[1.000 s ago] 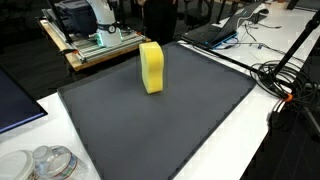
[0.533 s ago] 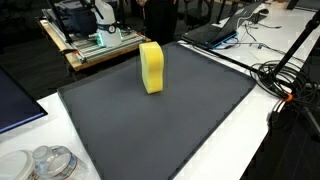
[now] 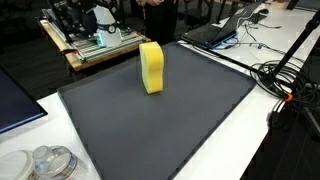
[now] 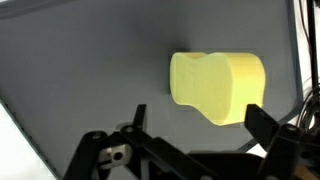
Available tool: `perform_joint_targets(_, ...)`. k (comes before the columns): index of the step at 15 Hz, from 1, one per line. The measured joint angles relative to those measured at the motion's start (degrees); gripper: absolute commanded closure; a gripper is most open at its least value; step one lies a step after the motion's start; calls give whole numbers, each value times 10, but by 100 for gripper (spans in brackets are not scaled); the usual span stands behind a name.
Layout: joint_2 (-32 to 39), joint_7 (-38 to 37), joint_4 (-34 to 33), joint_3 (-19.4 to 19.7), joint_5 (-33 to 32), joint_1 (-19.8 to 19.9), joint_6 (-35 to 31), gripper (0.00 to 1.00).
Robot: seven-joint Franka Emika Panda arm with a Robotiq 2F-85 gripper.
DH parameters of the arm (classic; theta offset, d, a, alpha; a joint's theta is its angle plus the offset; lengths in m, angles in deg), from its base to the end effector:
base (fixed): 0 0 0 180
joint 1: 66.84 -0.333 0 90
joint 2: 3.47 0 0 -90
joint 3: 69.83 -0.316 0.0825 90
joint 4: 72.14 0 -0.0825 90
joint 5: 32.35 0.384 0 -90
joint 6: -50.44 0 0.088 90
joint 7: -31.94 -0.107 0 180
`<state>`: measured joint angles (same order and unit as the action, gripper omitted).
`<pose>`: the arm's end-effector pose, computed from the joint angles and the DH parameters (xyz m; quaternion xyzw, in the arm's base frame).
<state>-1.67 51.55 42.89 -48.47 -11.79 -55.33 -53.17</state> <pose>0.4664 -0.2652 0.4278 -0.9648 0.1746 0.0287 0.1947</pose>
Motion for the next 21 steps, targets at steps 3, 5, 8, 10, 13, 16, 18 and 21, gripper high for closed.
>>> perform_joint_targets(3, 64, -1, -58, -18, 0, 11, 38, 0)
perform_joint_targets(5, 104, -11, -99, -36, -1, 14, 54, 0)
perform_joint_targets(8, 158, -44, -162, -68, -13, 13, 67, 0)
perform_joint_targets(10, 188, -63, -205, -87, -25, 12, 71, 0)
perform_joint_targets(13, 225, -65, -268, -112, -55, 12, 101, 0)
perform_joint_targets(16, 255, -35, -330, -138, -66, 12, 166, 0)
perform_joint_targets(18, 271, -9, -367, -154, -68, 12, 204, 0)
perform_joint_targets(21, 294, 25, -416, -176, -79, 11, 252, 0)
